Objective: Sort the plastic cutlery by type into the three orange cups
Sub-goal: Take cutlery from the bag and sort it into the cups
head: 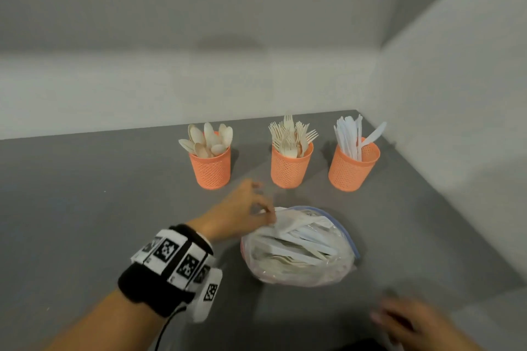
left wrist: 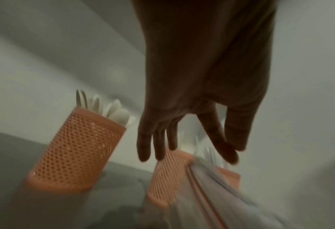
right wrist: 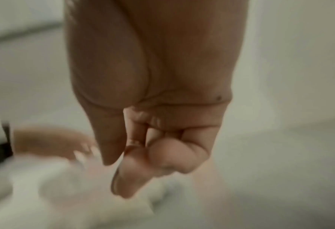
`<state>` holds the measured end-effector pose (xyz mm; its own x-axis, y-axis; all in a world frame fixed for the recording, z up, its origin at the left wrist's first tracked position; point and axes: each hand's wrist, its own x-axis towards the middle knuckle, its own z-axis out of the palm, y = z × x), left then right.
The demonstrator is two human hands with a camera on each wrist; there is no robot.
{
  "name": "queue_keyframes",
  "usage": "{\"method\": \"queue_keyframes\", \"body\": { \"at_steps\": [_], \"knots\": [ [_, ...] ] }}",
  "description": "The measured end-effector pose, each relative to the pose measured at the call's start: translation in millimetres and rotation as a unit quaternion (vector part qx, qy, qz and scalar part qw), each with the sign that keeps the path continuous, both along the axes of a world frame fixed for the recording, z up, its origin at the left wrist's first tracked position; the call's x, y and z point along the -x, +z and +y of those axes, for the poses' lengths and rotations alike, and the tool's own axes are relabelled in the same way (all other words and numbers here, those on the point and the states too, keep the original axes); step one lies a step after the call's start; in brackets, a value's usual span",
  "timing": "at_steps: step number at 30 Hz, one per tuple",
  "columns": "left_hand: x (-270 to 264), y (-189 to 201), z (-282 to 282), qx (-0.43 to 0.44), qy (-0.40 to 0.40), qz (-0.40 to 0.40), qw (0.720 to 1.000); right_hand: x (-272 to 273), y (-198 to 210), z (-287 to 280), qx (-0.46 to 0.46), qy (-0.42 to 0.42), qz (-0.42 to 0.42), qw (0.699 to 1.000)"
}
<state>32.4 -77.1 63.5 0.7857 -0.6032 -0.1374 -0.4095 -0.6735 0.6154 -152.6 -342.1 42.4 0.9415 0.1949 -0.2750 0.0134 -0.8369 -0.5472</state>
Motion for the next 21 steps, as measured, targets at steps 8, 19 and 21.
{"method": "queue_keyframes", "body": {
  "at_steps": [8, 19, 21],
  "knots": [
    [19, -37, -12, -0.039, 0.103, -0.017, 0.994, -104, -10, 78, 0.03, 0.033, -0.117, 0.992],
    [20, -39, -2, 0.2, 0.19, -0.013, 0.961, -112, -36, 83, 0.137, 0.114, -0.118, 0.977],
    [21, -44, 1, 0.166, 0.169, -0.019, 0.971, -113, -37, 80, 0.121, 0.122, -0.092, 0.981]
  ]
}}
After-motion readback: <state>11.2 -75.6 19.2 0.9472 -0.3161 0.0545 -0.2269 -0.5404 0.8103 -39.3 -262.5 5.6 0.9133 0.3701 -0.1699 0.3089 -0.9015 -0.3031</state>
